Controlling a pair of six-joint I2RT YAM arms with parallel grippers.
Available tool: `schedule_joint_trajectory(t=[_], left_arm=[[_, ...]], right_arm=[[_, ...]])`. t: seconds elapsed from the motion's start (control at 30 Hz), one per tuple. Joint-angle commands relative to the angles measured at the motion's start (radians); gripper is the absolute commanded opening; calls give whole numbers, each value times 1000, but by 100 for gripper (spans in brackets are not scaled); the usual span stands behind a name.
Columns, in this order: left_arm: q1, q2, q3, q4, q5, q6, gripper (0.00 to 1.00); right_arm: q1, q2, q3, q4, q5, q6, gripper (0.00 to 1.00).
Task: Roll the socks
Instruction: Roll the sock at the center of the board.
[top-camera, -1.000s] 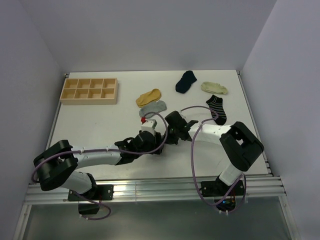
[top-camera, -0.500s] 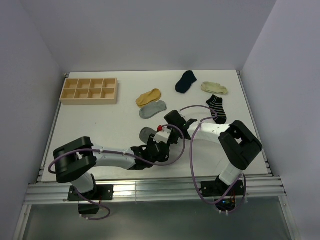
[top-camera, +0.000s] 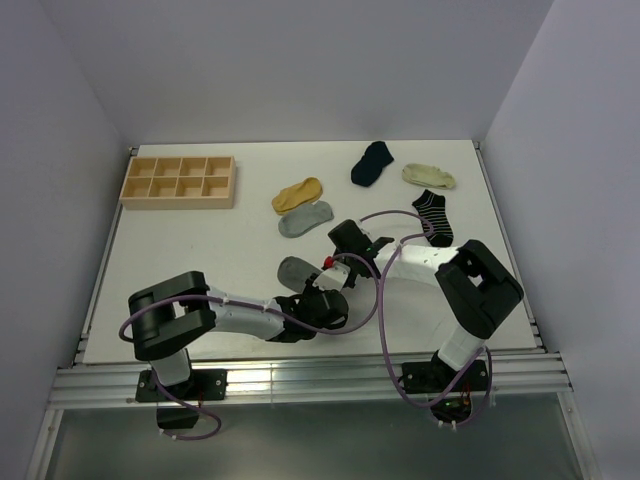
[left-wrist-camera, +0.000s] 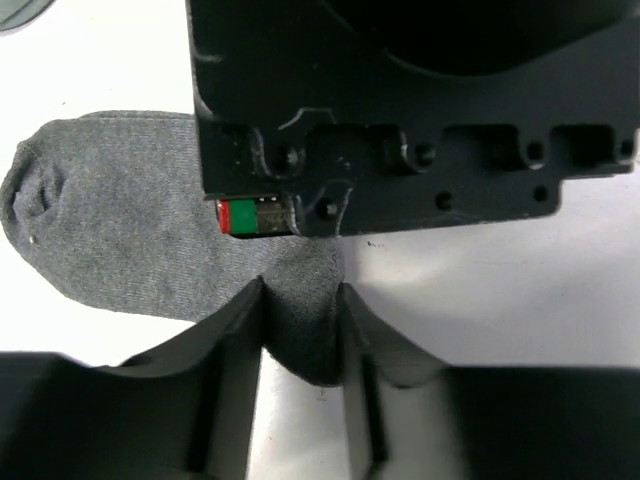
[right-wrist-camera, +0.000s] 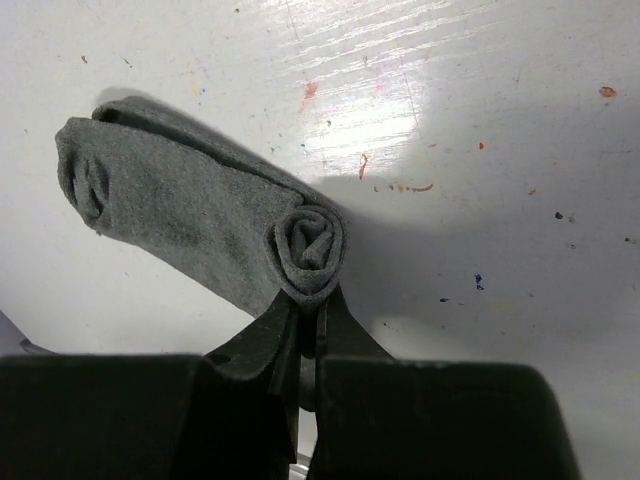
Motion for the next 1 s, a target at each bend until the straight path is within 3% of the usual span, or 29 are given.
schedule_joint_trajectory(t=[0.0,0.07,0.27,0.43,0.63,0.97], left_arm=[[-13,35,24,-14,17,-17,35],[-13,41,21,-18,18,-26,29],[-10,3,-5,-7,75,-57,1],[34,-94,-90,66,234,-122,0],[194,-200,-217,161,501,-230,0],[429,-191,-318,350,846,-388,0]], right_arm=[[-1,20,27,-40,-3,-4,0],[-1,16,25,-39,-5,-4,0],[-2,-4,4,-7,-13,-4,1],[-16,-52,-44,47,-6,8,17],[-33,-145,-117,169,-9,30,36],[-36,-224,-203,297,15,42,52]])
